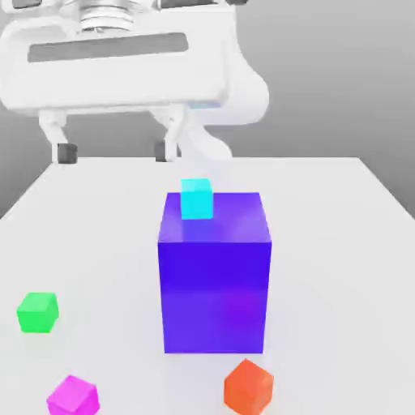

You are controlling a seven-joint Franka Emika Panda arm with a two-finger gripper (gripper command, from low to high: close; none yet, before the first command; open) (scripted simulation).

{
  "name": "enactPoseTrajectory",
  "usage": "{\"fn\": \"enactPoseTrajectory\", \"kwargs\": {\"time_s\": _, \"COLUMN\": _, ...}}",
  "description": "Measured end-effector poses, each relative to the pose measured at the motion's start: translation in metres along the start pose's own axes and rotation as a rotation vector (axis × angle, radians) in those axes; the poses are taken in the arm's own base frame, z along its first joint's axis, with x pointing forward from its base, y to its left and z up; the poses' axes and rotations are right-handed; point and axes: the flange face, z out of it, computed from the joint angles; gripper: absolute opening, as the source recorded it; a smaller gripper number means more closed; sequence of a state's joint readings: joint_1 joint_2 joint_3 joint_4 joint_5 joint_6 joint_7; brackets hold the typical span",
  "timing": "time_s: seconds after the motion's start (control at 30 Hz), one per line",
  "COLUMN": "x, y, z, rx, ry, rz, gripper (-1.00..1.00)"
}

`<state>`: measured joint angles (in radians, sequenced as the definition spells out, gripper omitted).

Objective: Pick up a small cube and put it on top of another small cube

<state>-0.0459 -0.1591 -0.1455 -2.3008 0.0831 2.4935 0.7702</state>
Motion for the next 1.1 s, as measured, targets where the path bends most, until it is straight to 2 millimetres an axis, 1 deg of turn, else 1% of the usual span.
{"fn": "enactPoseTrajectory", "kwargs": {"time_s": 0.1, "x": 0.013, "y": 0.021, "z": 0.052, "rx": -0.065, "ry": -0.035, "rz": 0.046, "gripper": 0.00}}
{"fn": "enactPoseTrajectory", "kwargs": {"time_s": 0.17, "x": 0.020, "y": 0.039, "z": 0.086, "rx": -0.110, "ry": -0.057, "rz": 0.079, "gripper": 0.00}}
{"fn": "enactPoseTrajectory", "kwargs": {"time_s": 0.23, "x": 0.022, "y": 0.055, "z": 0.120, "rx": -0.154, "ry": -0.080, "rz": 0.102, "gripper": 0.00}}
{"fn": "enactPoseTrajectory", "kwargs": {"time_s": 0.33, "x": 0.022, "y": 0.084, "z": 0.168, "rx": -0.222, "ry": -0.111, "rz": 0.137, "gripper": 0.00}}
{"fn": "enactPoseTrajectory", "kwargs": {"time_s": 0.47, "x": 0.020, "y": 0.128, "z": 0.228, "rx": -0.309, "ry": -0.146, "rz": 0.184, "gripper": 0.00}}
{"fn": "enactPoseTrajectory", "kwargs": {"time_s": 0.6, "x": 0.011, "y": 0.150, "z": 0.282, "rx": -0.325, "ry": -0.151, "rz": 0.192, "gripper": 0.00}}
{"fn": "enactPoseTrajectory", "kwargs": {"time_s": 0.63, "x": 0.009, "y": 0.154, "z": 0.291, "rx": -0.326, "ry": -0.151, "rz": 0.192, "gripper": -1.00}}
{"fn": "enactPoseTrajectory", "kwargs": {"time_s": 0.8, "x": 0.009, "y": 0.154, "z": 0.291, "rx": -0.326, "ry": -0.152, "rz": 0.192, "gripper": -1.00}}
{"fn": "enactPoseTrajectory", "kwargs": {"time_s": 0.83, "x": 0.008, "y": 0.155, "z": 0.295, "rx": -0.326, "ry": -0.152, "rz": 0.193, "gripper": -1.00}}
{"fn": "enactPoseTrajectory", "kwargs": {"time_s": 0.87, "x": 0.009, "y": 0.154, "z": 0.291, "rx": -0.326, "ry": -0.152, "rz": 0.192, "gripper": -1.00}}
{"fn": "enactPoseTrajectory", "kwargs": {"time_s": 0.93, "x": 0.014, "y": 0.147, "z": 0.271, "rx": -0.326, "ry": -0.151, "rz": 0.192, "gripper": -1.00}}
{"fn": "enactPoseTrajectory", "kwargs": {"time_s": 1.0, "x": 0.018, "y": 0.139, "z": 0.246, "rx": -0.326, "ry": -0.152, "rz": 0.193, "gripper": -1.00}}
{"fn": "enactPoseTrajectory", "kwargs": {"time_s": 1.03, "x": 0.023, "y": 0.147, "z": 0.232, "rx": -0.330, "ry": -0.145, "rz": 0.210, "gripper": -1.00}}
{"fn": "enactPoseTrajectory", "kwargs": {"time_s": 1.1, "x": 0.037, "y": 0.181, "z": 0.205, "rx": -0.345, "ry": -0.121, "rz": 0.277, "gripper": -1.00}}
